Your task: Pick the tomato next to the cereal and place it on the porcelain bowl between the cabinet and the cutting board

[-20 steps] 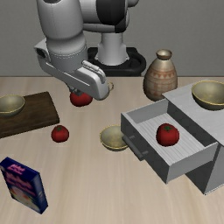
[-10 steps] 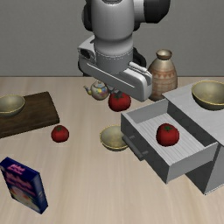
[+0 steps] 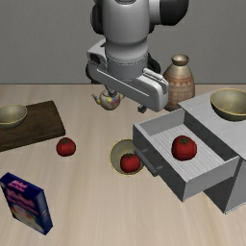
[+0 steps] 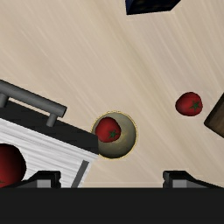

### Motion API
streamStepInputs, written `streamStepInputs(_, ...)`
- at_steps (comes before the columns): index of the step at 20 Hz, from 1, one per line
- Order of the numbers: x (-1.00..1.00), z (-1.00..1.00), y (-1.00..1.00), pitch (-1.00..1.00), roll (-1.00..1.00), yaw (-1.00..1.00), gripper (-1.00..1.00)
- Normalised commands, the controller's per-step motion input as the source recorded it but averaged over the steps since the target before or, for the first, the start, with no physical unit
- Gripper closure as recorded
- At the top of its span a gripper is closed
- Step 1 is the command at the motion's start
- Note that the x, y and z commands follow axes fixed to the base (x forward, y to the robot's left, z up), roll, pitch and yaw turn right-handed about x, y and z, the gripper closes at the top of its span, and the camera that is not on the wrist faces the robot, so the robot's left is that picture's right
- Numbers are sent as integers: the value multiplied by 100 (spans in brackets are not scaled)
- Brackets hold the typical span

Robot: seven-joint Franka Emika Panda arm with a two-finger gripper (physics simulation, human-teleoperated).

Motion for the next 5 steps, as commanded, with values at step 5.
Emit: streamStepInputs(5, 0, 0, 0, 0, 0, 0, -100)
